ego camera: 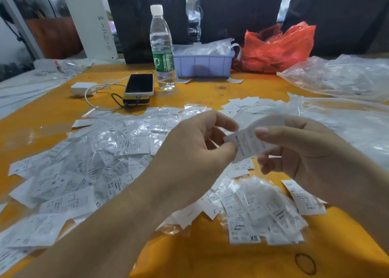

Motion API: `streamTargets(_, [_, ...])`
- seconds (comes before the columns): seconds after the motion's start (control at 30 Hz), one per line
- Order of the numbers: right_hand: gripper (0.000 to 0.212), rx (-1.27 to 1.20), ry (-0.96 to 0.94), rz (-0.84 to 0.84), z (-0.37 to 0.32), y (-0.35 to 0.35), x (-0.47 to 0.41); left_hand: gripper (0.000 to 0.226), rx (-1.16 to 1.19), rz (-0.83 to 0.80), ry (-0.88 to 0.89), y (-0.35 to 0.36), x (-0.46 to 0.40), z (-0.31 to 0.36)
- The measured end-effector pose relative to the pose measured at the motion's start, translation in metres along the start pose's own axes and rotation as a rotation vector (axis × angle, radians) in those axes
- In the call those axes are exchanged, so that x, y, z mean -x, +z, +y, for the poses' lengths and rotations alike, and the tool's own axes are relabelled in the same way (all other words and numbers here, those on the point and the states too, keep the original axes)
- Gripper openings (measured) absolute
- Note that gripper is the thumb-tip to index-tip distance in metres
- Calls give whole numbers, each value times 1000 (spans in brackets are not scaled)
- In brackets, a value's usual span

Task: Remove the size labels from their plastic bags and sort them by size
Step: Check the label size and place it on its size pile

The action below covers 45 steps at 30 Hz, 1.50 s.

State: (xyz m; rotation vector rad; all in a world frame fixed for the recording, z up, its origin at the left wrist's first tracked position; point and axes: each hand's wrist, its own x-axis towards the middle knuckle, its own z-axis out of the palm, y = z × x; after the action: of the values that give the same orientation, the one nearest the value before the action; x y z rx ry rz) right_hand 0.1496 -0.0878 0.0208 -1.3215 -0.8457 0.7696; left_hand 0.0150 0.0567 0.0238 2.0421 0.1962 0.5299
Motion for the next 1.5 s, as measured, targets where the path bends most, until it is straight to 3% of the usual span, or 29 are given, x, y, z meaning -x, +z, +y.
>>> streamTargets(0.1, [5,42,-10,15,-2,-2,0,16,-6,-2,-2,0,2,0])
streamTargets(0.43, [18,143,34,16,-8,-1,3,19,-39,-19,20,4,3,3])
streamTargets(0.83, [16,305,78,-215,-10,1,5,24,-102,-11,88,2,5,4])
streamTargets(0.93, [10,323,39,-177,-8,2,5,21,-97,16,90,1,3,2])
streamTargets(1.03, [18,356,-7,-103,-9,1,4,21,-122,10,90,0,3,1])
streamTargets(1.23, [23,414,-43,-117,-7,2,6,19,-87,13,95,3,3,1])
streamTargets(1.4, [19,318,-95,-37,-3,5,7,3,-12,52,78,0,0,0])
streamTargets(1.5, [20,240,-100,9,-2,6,6,13,-16,-3,47,0,1,0])
